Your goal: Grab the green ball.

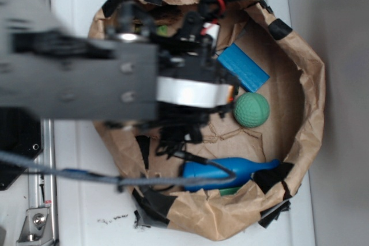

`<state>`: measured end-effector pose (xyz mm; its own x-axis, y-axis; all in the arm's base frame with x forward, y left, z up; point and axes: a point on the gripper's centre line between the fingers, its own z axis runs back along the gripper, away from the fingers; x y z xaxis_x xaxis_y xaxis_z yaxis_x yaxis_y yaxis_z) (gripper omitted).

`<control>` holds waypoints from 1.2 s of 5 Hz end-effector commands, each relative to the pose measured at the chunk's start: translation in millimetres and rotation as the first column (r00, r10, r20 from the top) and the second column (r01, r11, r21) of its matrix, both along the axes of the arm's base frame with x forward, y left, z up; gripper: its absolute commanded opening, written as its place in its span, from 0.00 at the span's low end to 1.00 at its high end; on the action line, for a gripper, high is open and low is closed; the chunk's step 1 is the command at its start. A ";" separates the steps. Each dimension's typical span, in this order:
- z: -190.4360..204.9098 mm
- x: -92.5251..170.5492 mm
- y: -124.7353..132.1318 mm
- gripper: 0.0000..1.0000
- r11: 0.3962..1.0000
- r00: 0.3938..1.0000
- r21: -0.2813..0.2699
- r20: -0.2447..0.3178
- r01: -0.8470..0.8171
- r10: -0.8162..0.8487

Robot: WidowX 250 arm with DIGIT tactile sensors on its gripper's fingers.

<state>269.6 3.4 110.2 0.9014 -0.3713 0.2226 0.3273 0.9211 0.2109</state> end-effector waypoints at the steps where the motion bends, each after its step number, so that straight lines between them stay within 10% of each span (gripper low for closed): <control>1: -30.5 44.8 -14.1 1.00 0.994 0.996 -0.054 0.018 0.091 -0.090; 3: -66.7 71.8 -47.0 1.00 0.978 0.977 -0.037 0.048 0.207 -0.206; 4: -76.1 69.5 -52.3 0.00 0.979 0.982 -0.076 0.035 0.187 -0.185; 6: -14.5 35.5 -40.6 0.00 0.994 0.993 -0.031 -0.051 0.106 -0.107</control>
